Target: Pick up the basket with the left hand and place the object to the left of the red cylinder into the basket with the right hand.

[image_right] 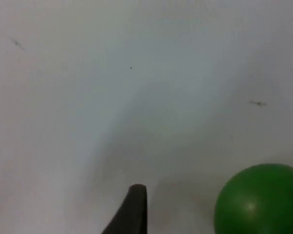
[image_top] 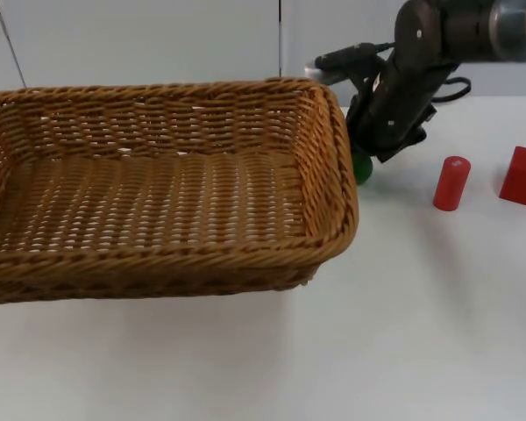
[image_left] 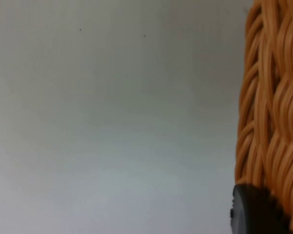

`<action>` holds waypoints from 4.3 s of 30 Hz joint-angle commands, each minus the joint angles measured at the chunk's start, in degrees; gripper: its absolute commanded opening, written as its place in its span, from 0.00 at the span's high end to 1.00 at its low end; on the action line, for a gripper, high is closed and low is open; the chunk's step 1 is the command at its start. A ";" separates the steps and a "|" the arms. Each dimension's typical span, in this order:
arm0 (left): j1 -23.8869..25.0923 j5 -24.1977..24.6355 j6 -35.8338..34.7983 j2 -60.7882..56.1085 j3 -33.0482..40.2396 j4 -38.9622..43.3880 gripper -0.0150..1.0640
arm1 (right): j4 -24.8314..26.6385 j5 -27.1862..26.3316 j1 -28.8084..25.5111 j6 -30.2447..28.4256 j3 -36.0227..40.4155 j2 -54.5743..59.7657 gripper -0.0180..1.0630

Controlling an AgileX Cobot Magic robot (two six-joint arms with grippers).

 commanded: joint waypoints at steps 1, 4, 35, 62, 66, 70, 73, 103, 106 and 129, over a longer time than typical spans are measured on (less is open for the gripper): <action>0.14 0.89 -0.15 -0.55 0.11 -1.86 0.99 | -0.33 -1.27 0.38 -0.50 -0.89 0.12 0.19; 0.14 0.89 -0.15 -0.55 0.11 -1.86 0.99 | -0.75 -1.57 0.38 -0.50 -0.89 0.74 0.19; 0.14 -0.42 -0.04 -0.55 0.11 -1.85 0.99 | -1.36 21.38 0.38 4.01 7.84 -38.04 0.99; 0.14 -0.20 -0.04 -0.55 0.11 -1.85 0.99 | -1.14 13.22 16.07 1.84 33.93 -55.58 0.99; 0.14 -0.20 -0.04 -0.55 0.11 -1.85 0.99 | -1.02 10.58 21.93 1.84 33.93 -53.89 0.99; 0.14 0.08 -0.04 -0.55 0.11 -1.85 0.99 | -1.66 7.38 26.51 1.84 33.93 -50.22 0.99; 0.14 0.58 -0.04 -0.55 0.11 -1.85 0.99 | -1.66 4.15 27.74 1.84 33.93 -46.48 0.99; 0.14 0.92 -0.04 -0.55 0.11 -1.19 0.99 | -11.53 3.99 27.74 12.45 34.44 -58.55 0.27; 0.14 0.92 -0.04 -0.55 0.11 -1.07 0.99 | -12.28 4.74 27.74 13.11 36.50 -63.35 0.27; -0.10 0.79 -0.77 -0.55 0.11 -0.95 0.99 | -13.92 -0.51 27.74 15.63 66.20 -98.39 0.27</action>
